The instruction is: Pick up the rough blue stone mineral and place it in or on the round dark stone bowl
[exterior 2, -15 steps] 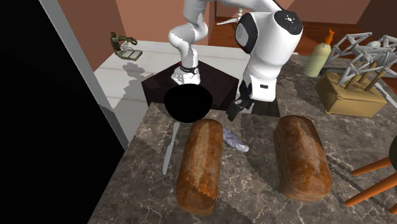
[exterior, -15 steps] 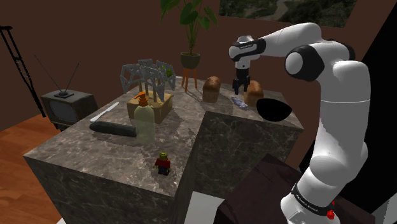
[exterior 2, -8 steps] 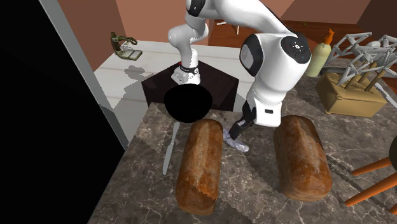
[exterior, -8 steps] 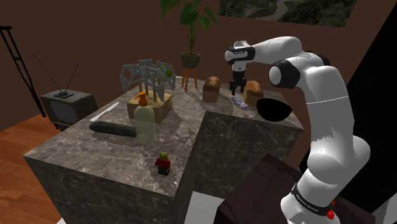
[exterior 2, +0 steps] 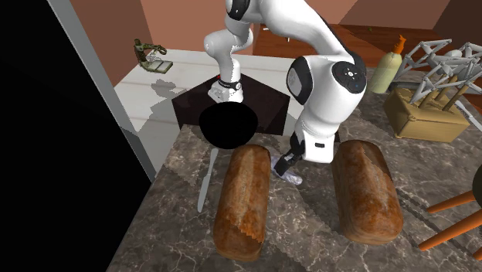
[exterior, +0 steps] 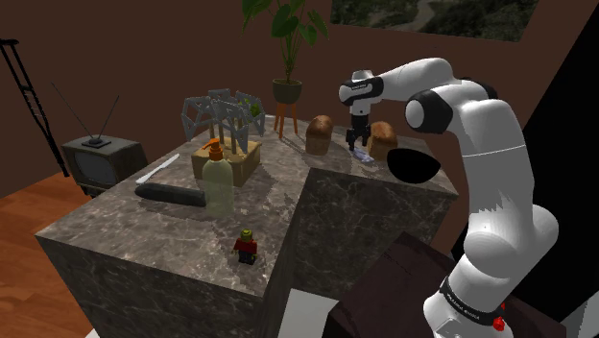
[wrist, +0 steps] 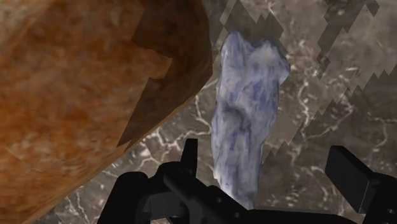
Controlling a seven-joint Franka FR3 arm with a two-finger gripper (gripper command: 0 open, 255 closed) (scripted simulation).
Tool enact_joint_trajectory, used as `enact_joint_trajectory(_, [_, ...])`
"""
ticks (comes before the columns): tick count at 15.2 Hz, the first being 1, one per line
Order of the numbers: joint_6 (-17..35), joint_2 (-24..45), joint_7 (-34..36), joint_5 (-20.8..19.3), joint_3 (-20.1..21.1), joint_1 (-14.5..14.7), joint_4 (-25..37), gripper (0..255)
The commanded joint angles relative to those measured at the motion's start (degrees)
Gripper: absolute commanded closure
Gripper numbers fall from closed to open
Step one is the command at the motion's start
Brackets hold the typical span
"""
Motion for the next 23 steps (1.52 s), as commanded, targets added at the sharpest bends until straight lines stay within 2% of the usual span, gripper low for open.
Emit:
enact_joint_trajectory(1, [0.14, 0.01, 0.0, 0.01, 0.01, 0.01, -0.11, 0])
enact_joint_trajectory(5, [0.13, 0.01, 0.0, 0.01, 0.01, 0.01, -0.1, 0])
enact_joint_trajectory(6, [0.13, 0.01, 0.0, 0.01, 0.01, 0.01, -0.1, 255])
enact_joint_trajectory(13, [1.16, -1.3, 0.12, -0.28, -0.12, 0.49, -2.42, 255])
enact_joint_trajectory(20, [-3.3, -0.66, -0.07, -0.2, -0.18, -0.15, 2.71, 255])
enact_joint_trajectory(21, [-2.45, -0.82, -0.06, -0.22, -0.19, -0.06, 1.85, 255])
enact_joint_trajectory(22, [-2.45, -0.82, -0.06, -0.22, -0.19, -0.06, 1.85, 0])
enact_joint_trajectory(23, [13.41, -10.71, 7.28, 2.36, -1.78, 1.75, -15.68, 0])
